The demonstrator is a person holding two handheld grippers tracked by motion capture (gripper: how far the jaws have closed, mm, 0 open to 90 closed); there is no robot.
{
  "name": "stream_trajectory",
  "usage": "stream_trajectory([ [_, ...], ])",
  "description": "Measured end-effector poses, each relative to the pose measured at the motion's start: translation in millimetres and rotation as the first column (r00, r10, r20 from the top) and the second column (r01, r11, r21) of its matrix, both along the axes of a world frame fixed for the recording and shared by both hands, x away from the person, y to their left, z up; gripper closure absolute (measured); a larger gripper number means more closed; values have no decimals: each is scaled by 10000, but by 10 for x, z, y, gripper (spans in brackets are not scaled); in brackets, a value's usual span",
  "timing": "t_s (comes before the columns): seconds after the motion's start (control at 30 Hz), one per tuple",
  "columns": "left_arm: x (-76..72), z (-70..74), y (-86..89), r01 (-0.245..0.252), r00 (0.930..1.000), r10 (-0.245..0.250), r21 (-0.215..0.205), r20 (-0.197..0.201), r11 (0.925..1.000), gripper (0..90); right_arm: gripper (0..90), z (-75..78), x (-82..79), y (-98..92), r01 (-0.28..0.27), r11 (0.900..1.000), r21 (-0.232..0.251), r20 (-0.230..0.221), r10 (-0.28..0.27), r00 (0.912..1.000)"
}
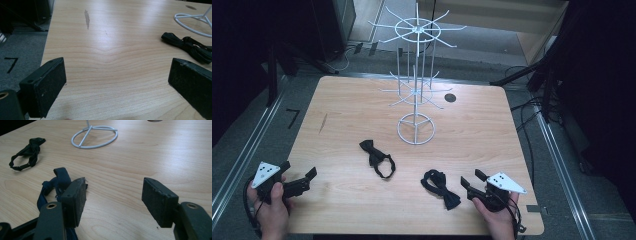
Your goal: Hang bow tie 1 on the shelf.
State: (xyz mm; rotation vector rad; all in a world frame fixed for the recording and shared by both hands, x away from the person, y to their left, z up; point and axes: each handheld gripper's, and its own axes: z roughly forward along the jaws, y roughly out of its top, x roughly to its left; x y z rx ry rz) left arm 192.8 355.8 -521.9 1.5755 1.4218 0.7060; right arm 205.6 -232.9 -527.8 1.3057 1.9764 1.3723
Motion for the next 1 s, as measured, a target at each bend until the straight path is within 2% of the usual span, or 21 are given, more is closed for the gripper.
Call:
stream_trajectory([
  [0.47, 3, 0, -3, 51, 10000, -51, 56, -25, 10000, 23, 382, -10, -30, 91, -317, 9995, -8, -170, 317, 9994],
  [1.0, -2, 1, -2, -2, 10000, 2, 35, -11, 10000, 40, 402, -44, -54, 258, -984, 9951, -110, -383, 979, 9945],
])
